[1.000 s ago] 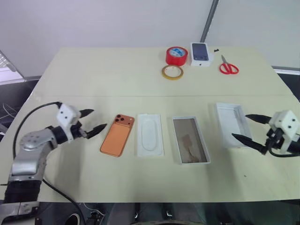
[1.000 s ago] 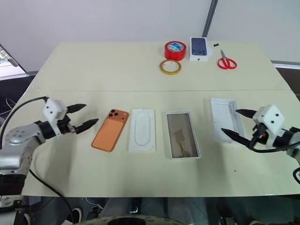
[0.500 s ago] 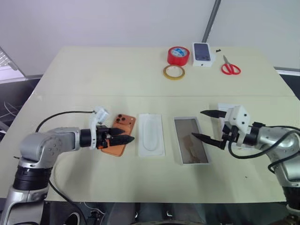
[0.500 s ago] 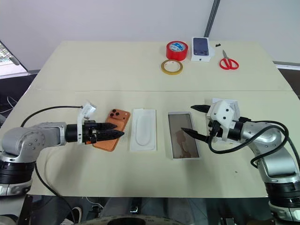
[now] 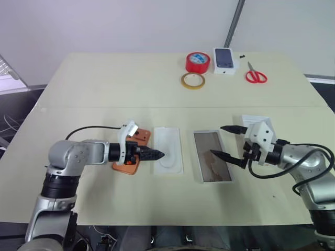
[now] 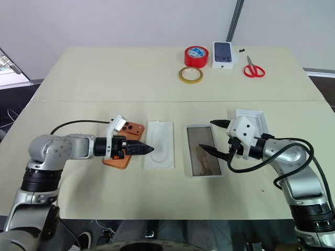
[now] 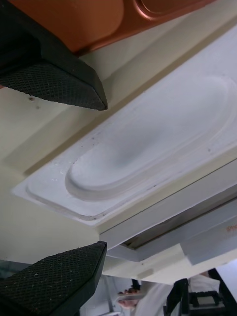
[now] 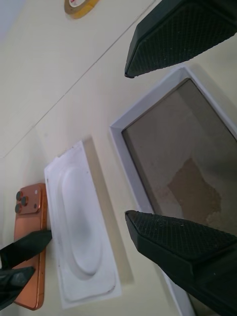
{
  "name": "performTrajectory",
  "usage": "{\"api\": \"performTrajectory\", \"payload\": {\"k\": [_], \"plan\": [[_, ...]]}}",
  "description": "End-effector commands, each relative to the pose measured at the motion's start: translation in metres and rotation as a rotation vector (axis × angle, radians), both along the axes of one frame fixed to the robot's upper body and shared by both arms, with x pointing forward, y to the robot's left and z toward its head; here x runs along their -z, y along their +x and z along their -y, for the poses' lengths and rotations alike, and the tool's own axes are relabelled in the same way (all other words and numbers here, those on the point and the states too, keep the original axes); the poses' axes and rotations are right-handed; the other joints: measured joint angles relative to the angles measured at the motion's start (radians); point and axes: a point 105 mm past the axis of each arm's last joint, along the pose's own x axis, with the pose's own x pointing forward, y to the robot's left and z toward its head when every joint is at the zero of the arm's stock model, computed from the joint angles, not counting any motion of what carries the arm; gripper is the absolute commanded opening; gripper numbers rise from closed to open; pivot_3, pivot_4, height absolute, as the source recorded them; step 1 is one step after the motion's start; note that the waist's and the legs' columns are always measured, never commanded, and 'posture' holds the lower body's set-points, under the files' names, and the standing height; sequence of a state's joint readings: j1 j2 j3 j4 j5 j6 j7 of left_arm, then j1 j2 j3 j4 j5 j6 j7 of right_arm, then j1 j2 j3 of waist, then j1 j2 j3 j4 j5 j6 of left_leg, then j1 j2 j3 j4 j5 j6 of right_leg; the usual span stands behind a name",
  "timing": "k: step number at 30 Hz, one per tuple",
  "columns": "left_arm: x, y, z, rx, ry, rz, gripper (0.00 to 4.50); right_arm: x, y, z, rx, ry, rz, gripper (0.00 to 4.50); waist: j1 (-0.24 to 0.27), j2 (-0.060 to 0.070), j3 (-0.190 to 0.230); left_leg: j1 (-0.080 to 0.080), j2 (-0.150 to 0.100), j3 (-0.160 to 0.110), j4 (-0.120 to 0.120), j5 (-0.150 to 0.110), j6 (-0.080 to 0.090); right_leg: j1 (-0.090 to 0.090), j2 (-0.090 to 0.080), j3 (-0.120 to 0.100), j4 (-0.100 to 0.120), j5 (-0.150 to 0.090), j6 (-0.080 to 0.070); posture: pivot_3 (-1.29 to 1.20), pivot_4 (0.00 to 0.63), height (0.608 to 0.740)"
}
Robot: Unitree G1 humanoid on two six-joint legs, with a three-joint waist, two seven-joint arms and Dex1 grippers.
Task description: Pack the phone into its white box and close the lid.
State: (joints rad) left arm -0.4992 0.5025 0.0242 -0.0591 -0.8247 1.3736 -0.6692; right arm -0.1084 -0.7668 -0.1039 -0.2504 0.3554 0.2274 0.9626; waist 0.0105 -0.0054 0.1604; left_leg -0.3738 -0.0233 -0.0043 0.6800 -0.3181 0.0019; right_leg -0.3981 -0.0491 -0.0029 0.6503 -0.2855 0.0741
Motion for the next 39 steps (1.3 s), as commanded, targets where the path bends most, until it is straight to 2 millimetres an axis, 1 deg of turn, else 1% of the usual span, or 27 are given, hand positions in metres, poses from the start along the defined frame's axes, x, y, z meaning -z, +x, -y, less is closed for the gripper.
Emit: {"api": "performTrajectory", "payload": {"k": [1,4,10,11,12,15,18,20,21,23,25,27,29,32,34,35,36,37,38,39], "plan": [[0.013,0.003,-0.007,-0.058,0.029,-0.069,4.47,-0.01,0.001,-0.001,-0.003,0.001,0.055,4.49,-0.001,0.0,0.0,0.0,0.0,0.0,0.0,0.0,0.0,0.0,0.0,0.0,0.0,0.0,0.0,0.0,0.15,0.74],[0.019,0.001,-0.007,-0.053,0.059,-0.071,3.71,-0.01,0.001,0.001,0.002,-0.003,0.057,4.5,-0.005,0.0,0.0,0.0,0.0,0.0,0.0,0.0,0.0,-0.001,0.0,0.0,0.0,0.0,0.0,0.0,0.15,0.74],[0.024,0.002,-0.009,-0.073,0.069,-0.082,0.81,-0.009,0.0,0.001,0.001,-0.009,0.057,4.5,-0.003,0.0,0.0,-0.001,0.0,0.0,0.0,0.0,0.0,-0.001,0.0,0.0,0.0,0.0,0.0,0.0,0.15,0.74],[0.025,0.002,-0.009,-0.076,0.067,-0.086,0.27,-0.009,0.0,0.002,0.001,-0.01,0.057,4.5,-0.002,0.0,0.0,-0.001,0.0,0.0,0.0,0.0,0.0,-0.001,0.0,0.0,0.0,0.0,0.0,0.0,0.15,0.74],[0.025,0.002,-0.01,-0.083,0.059,-0.094,0.07,-0.009,0.0,0.002,-0.001,-0.012,0.056,4.5,0.0,0.0,0.0,-0.001,0.0,0.0,0.0,0.0,0.0,-0.001,0.0,0.0,0.0,0.0,0.0,0.0,0.15,0.74],[0.025,0.002,-0.011,-0.098,0.034,-0.122,0.07,-0.008,-0.002,0.001,-0.01,-0.017,0.054,4.5,-0.001,0.0,0.0,-0.001,0.0,0.0,0.0,0.0,0.0,-0.001,0.0,0.0,0.0,0.0,0.0,0.0,0.15,0.74],[0.018,0.003,-0.012,-0.111,-0.013,-0.15,0.07,-0.007,-0.01,-0.006,-0.056,-0.012,0.033,4.5,-0.001,0.0,0.0,-0.001,0.0,0.0,0.0,0.0,0.0,-0.001,0.0,0.0,0.0,0.0,0.0,0.0,0.15,0.74],[0.01,0.003,-0.01,-0.101,-0.052,-0.161,0.07,-0.004,-0.025,-0.018,-0.132,0.017,-0.024,4.5,-0.001,0.0,0.0,-0.001,0.0,0.0,0.0,0.0,0.0,-0.001,0.0,0.0,0.0,0.0,0.0,0.0,0.15,0.74],[0.006,0.006,-0.01,-0.113,-0.079,-0.167,0.07,0.001,-0.037,-0.029,-0.194,0.022,-0.068,4.5,0.0,0.0,0.0,-0.001,0.0,0.0,0.0,0.0,0.0,-0.002,0.0,0.0,0.0,0.0,0.0,0.0,0.15,0.74],[0.001,0.009,-0.01,-0.128,-0.1,-0.17,0.07,0.011,-0.054,-0.039,-0.268,0.004,-0.121,4.5,0.001,0.0,0.0,-0.002,0.0,-0.001,0.0,0.0,0.0,-0.002,0.0,0.0,0.0,0.0,0.0,0.0,0.15,0.74],[-0.006,0.011,-0.01,-0.133,-0.104,-0.157,0.07,0.02,-0.057,-0.038,-0.279,-0.038,-0.145,4.5,0.001,-0.001,0.001,-0.002,0.0,-0.001,0.0,0.0,0.0,-0.002,0.0,0.0,0.0,0.0,0.0,0.0,0.15,0.74],[-0.015,0.014,-0.01,-0.133,-0.142,-0.159,0.07,0.033,-0.056,-0.031,-0.29,-0.131,-0.151,4.5,0.001,-0.002,0.001,-0.002,0.0,-0.001,0.001,0.0,0.0,-0.002,0.0,0.0,0.0,0.0,0.0,0.0,0.15,0.74],[-0.016,0.013,-0.009,-0.129,-0.149,-0.164,0.07,0.039,-0.058,-0.028,-0.316,-0.164,-0.178,4.5,0.001,-0.003,0.002,-0.002,0.0,-0.001,0.001,0.0,0.0,-0.002,0.0,0.0,0.0,0.0,0.0,0.0,0.15,0.74],[-0.015,0.014,-0.009,-0.135,-0.183,-0.187,0.07,0.053,-0.064,-0.018,-0.353,-0.252,-0.219,4.5,0.002,-0.002,0.001,-0.002,0.0,-0.001,0.0,0.0,-0.001,-0.002,0.0,0.0,0.0,0.0,0.0,0.0,0.15,0.74],[-0.014,0.014,-0.01,-0.143,-0.197,-0.201,0.0,0.056,-0.063,-0.012,-0.362,-0.279,-0.224,3.98,0.001,-0.003,0.002,-0.002,0.0,-0.001,0.0,0.001,-0.002,-0.002,0.0,0.0,0.0,0.0,0.0,0.0,0.15,0.74],[-0.014,0.014,-0.01,-0.148,-0.2,-0.205,0.0,0.057,-0.062,-0.011,-0.364,-0.291,-0.217,3.65,0.001,-0.003,0.002,-0.003,0.0,-0.001,0.0,0.001,-0.003,-0.003,0.0,0.0,0.0,0.0,0.0,0.0,0.15,0.74],[-0.013,0.014,-0.01,-0.152,-0.201,-0.207,0.0,0.059,-0.061,-0.008,-0.369,-0.32,-0.21,3.17,0.0,-0.003,0.002,-0.002,0.0,-0.001,0.001,0.001,-0.003,-0.002,0.0,0.0,0.0,0.0,0.0,0.0,0.15,0.74],[-0.014,0.015,-0.011,-0.161,-0.211,-0.206,0.0,0.062,-0.06,-0.006,-0.372,-0.333,-0.213,2.59,0.0,-0.003,0.002,-0.002,0.0,-0.001,0.001,0.001,-0.003,-0.002,0.0,0.0,0.0,0.0,0.0,0.0,0.15,0.74],[-0.016,0.017,-0.011,-0.169,-0.22,-0.201,0.0,0.064,-0.059,-0.005,-0.375,-0.341,-0.214,2.21,0.0,-0.003,0.002,-0.002,0.0,-0.001,0.001,0.001,-0.003,-0.002,0.0,0.0,0.0,0.0,0.0,0.0,0.15,0.74],[-0.018,0.018,-0.012,-0.178,-0.223,-0.192,0.0,0.065,-0.056,-0.005,-0.376,-0.352,-0.206,1.69,0.0,-0.003,0.002,-0.002,0.0,-0.001,0.001,0.001,-0.003,-0.002,0.0,0.0,0.0,0.0,0.0,0.0,0.15,0.74]]}}
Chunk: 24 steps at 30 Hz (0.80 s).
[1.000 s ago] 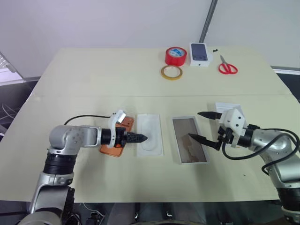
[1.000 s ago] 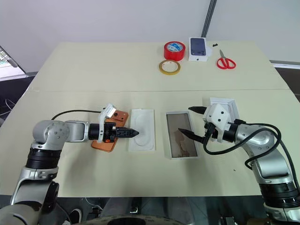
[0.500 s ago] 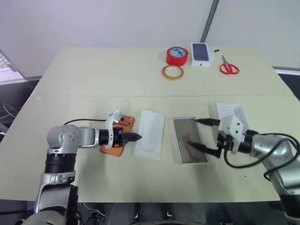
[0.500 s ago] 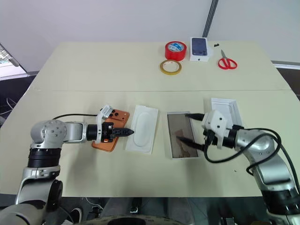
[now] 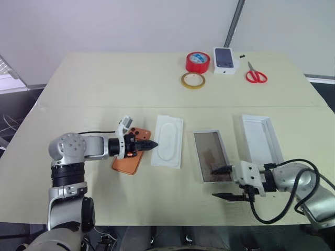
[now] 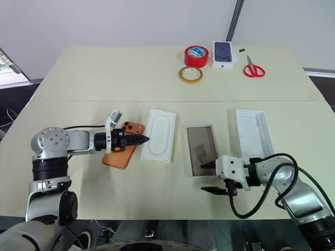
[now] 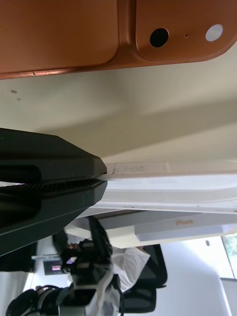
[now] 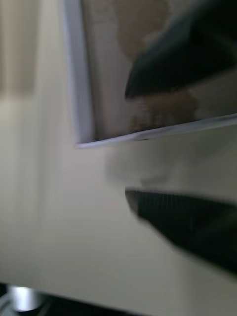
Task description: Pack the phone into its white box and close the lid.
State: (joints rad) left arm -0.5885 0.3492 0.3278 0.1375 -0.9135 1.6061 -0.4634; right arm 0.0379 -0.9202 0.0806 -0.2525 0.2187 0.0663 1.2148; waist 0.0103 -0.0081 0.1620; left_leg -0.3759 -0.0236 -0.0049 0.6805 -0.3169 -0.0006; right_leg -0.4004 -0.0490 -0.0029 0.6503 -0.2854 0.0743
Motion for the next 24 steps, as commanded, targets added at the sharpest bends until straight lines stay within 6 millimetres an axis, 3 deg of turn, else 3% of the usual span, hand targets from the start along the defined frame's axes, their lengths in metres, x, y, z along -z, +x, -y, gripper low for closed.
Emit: {"api": "performTrajectory", "payload": {"k": [1,3,4,13,19,23,24], "plan": [[-0.012,0.002,-0.002,-0.023,-0.035,0.038,0.0,-0.001,0.005,0.0,-0.038,-0.031,0.045,1.11,0.0,0.0,0.0,0.0,0.0,0.0,0.0,0.0,0.0,0.0,0.0,0.0,0.0,0.0,0.0,0.0,0.15,0.74],[-0.017,0.006,-0.004,-0.048,-0.051,0.048,0.0,0.0,0.01,-0.003,-0.049,-0.039,0.066,0.11,0.0,0.0,0.0,0.0,0.0,0.0,0.0,0.001,-0.002,0.0,0.0,0.0,0.0,0.0,0.0,0.0,0.15,0.74],[-0.02,0.008,-0.004,-0.056,-0.066,0.053,0.0,0.0,0.013,-0.005,-0.048,-0.033,0.076,0.04,0.0,0.0,0.0,0.0,0.0,0.0,0.0,0.002,-0.003,0.0,0.0,0.0,0.0,0.0,0.0,0.0,0.15,0.74],[-0.05,0.029,0.009,-0.117,-0.178,0.103,0.0,-0.014,0.063,-0.042,-0.033,0.034,0.263,0.04,0.0,-0.001,0.001,-0.001,0.0,0.0,0.001,0.004,-0.007,-0.001,0.001,0.0,0.001,0.0,0.0,0.0,0.15,0.74],[-0.048,0.03,0.023,-0.116,-0.194,0.086,0.0,-0.022,0.065,-0.055,-0.051,0.086,0.25,0.04,0.002,-0.002,0.001,-0.004,-0.001,0.0,0.001,0.004,-0.008,-0.004,0.001,0.0,0.002,0.0,0.0,0.0,0.15,0.74],[-0.042,0.028,0.034,-0.114,-0.208,0.07,0.0,-0.025,0.064,-0.056,-0.029,0.112,0.239,1.27,0.001,-0.002,0.001,-0.006,-0.001,0.0,0.002,0.004,-0.008,-0.006,0.001,0.0,0.002,0.0,0.0,0.0,0.15,0.74],[-0.04,0.028,0.038,-0.113,-0.205,0.067,0.0,-0.029,0.064,-0.056,-0.014,0.126,0.24,1.97,0.001,-0.002,0.001,-0.006,-0.001,0.0,0.002,0.004,-0.008,-0.006,0.001,0.0,0.002,0.0,0.0,0.0,0.15,0.74]]}}
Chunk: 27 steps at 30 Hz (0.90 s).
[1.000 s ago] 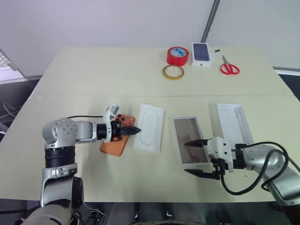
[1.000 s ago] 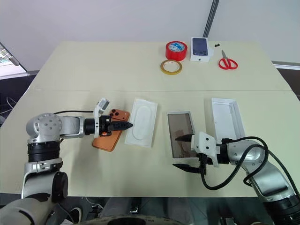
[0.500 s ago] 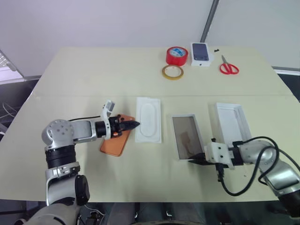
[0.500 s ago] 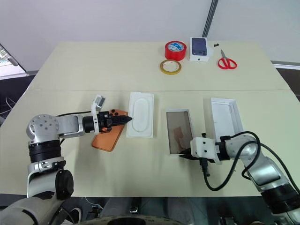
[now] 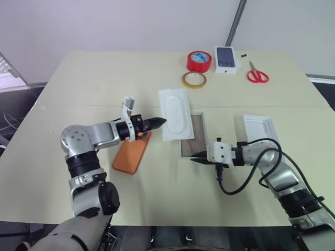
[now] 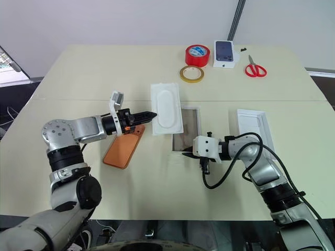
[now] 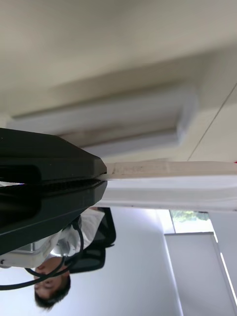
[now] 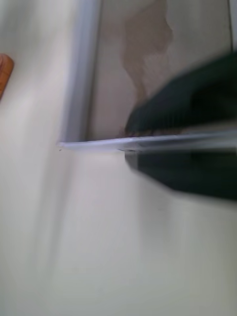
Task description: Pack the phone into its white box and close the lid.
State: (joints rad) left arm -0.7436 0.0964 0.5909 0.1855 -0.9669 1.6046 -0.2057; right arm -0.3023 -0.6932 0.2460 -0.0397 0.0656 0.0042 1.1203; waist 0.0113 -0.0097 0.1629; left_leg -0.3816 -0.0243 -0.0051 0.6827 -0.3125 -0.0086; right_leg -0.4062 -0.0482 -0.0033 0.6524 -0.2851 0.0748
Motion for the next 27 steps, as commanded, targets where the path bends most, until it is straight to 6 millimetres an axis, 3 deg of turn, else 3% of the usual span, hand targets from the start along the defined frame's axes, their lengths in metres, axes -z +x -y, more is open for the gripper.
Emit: {"api": "performTrajectory", "payload": {"k": [1,3,9,13,16,20,23,27], "plan": [[0.001,-0.001,0.008,-0.008,0.004,0.016,0.0,-0.022,0.001,-0.002,0.026,0.072,0.037,2.44,0.0,0.0,0.0,0.0,0.0,0.0,0.0,0.0,0.0,0.0,0.0,0.0,0.0,0.0,0.0,0.0,0.15,0.74],[0.005,0.0,0.013,-0.023,0.008,0.009,0.0,-0.027,-0.001,0.006,0.069,0.092,0.003,3.44,-0.001,0.0,0.0,0.0,0.0,0.0,0.0,0.0,0.0,0.0,0.0,0.0,0.0,0.0,0.0,0.0,0.15,0.74],[0.009,-0.004,0.023,-0.022,0.008,0.015,0.0,-0.025,-0.017,0.061,0.201,0.002,-0.062,3.44,0.003,0.0,0.0,-0.002,0.0,-0.001,0.0,0.0,0.0,-0.001,0.0,0.0,-0.002,0.0,0.0,0.0,0.15,0.74],[0.018,-0.005,0.029,-0.008,0.022,-0.017,0.0,-0.028,-0.008,0.091,0.304,-0.052,0.006,3.44,-0.002,0.0,0.0,-0.002,0.0,-0.001,0.0,0.0,0.0,-0.001,0.0,0.0,0.0,0.0,0.0,0.0,0.15,0.74],[0.023,-0.007,0.035,0.012,0.026,-0.038,0.0,-0.036,0.003,0.095,0.344,-0.033,0.071,3.44,-0.002,0.0,0.0,-0.001,0.0,0.0,0.0,0.0,-0.001,-0.001,0.001,0.0,0.001,0.0,0.0,0.0,0.15,0.74],[0.027,-0.008,0.042,0.04,0.064,-0.035,0.0,-0.036,0.006,0.083,0.327,-0.001,0.087,3.44,0.001,0.0,0.0,-0.001,0.0,-0.001,0.0,0.001,-0.001,-0.001,0.001,0.0,0.001,0.0,0.0,0.0,0.15,0.74],[0.027,-0.007,0.042,0.039,0.067,-0.04,0.93,-0.035,0.006,0.082,0.33,0.007,0.085,3.51,0.002,0.0,0.0,-0.002,0.0,-0.001,0.0,0.001,-0.001,-0.002,0.001,0.0,0.001,0.0,0.0,0.0,0.15,0.74],[0.025,-0.01,0.043,0.061,0.092,-0.008,2.91,-0.036,0.008,0.082,0.335,0.013,0.095,3.51,0.002,0.0,0.0,-0.002,0.0,-0.001,0.0,0.001,-0.001,-0.002,0.001,0.0,0.001,0.0,0.0,0.0,0.15,0.74]]}}
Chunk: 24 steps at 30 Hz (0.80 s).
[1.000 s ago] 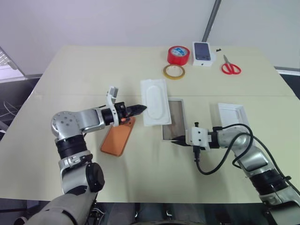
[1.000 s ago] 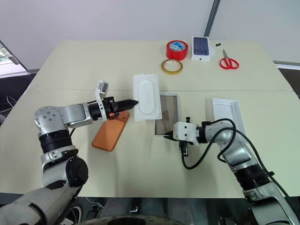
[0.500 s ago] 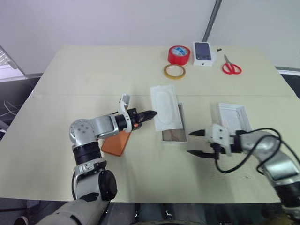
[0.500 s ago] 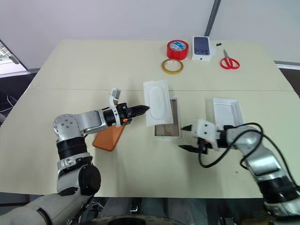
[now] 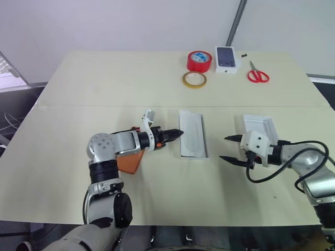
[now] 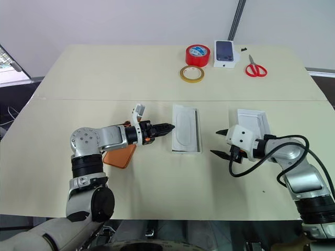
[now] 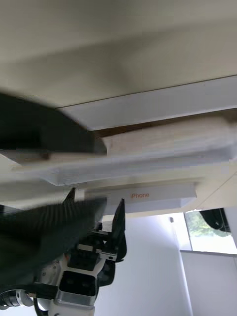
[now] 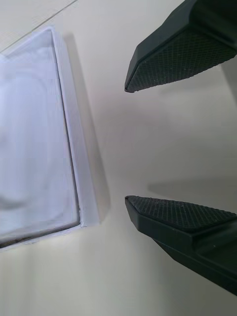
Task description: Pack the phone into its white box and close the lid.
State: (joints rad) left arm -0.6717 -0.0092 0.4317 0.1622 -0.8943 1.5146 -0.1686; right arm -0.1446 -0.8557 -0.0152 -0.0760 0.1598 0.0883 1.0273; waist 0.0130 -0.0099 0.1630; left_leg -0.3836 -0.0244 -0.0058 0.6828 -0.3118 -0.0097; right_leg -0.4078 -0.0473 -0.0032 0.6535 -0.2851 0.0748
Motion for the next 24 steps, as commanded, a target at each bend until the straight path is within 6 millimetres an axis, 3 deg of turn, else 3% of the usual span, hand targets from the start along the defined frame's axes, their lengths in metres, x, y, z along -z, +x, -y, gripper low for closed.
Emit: {"api": "performTrajectory", "payload": {"k": [1,3,8,10,13,16,24], "plan": [[-0.007,-0.003,0.001,0.024,0.004,0.047,3.34,-0.015,0.007,-0.002,0.002,0.015,0.071,3.51,0.0,0.0,0.0,0.0,0.0,0.0,0.0,0.0,0.0,0.0,0.0,0.0,0.0,0.0,0.0,0.0,0.15,0.74],[-0.011,-0.003,-0.005,0.02,0.022,0.084,4.32,-0.024,0.014,-0.005,0.014,0.054,0.108,3.51,-0.006,0.0,0.0,0.0,0.0,0.0,0.0,0.0,0.0,0.0,0.0,0.0,0.0,0.0,0.0,0.0,0.15,0.74],[-0.034,0.003,-0.023,-0.026,0.095,0.307,4.45,-0.057,0.028,-0.03,0.017,0.258,0.163,3.51,-0.009,0.0,0.0,0.001,0.0,0.0,0.0,0.001,-0.002,-0.001,0.001,0.0,0.002,0.0,0.0,0.0,0.15,0.74],[-0.04,0.005,-0.031,-0.041,0.153,0.415,4.5,-0.06,0.029,-0.042,-0.009,0.309,0.152,2.96,-0.008,0.0,0.0,0.0,0.0,0.0,-0.001,0.001,-0.002,-0.001,0.001,0.0,0.002,0.0,0.0,0.0,0.15,0.74],[-0.041,0.01,-0.051,-0.057,0.336,0.659,4.5,-0.049,0.034,-0.061,-0.023,0.274,0.164,1.71,-0.007,0.001,0.0,0.001,0.0,0.0,-0.001,0.001,-0.002,-0.001,0.0,0.0,0.002,0.0,0.0,0.0,0.15,0.74],[-0.035,0.008,-0.075,-0.028,0.468,0.825,4.5,-0.026,0.043,-0.077,-0.022,0.179,0.166,0.11,-0.01,0.001,0.0,0.0,0.0,0.0,-0.002,0.001,-0.002,-0.002,0.0,0.0,0.001,0.0,-0.001,0.0,0.15,0.74],[-0.019,0.003,-0.117,0.01,0.616,1.024,4.5,0.007,0.047,-0.087,-0.114,-0.021,0.086,0.04,-0.004,0.002,0.0,-0.005,0.0,0.0,-0.001,0.0,0.001,-0.006,-0.001,0.0,0.0,0.0,-0.001,0.0,0.15,0.74]]}}
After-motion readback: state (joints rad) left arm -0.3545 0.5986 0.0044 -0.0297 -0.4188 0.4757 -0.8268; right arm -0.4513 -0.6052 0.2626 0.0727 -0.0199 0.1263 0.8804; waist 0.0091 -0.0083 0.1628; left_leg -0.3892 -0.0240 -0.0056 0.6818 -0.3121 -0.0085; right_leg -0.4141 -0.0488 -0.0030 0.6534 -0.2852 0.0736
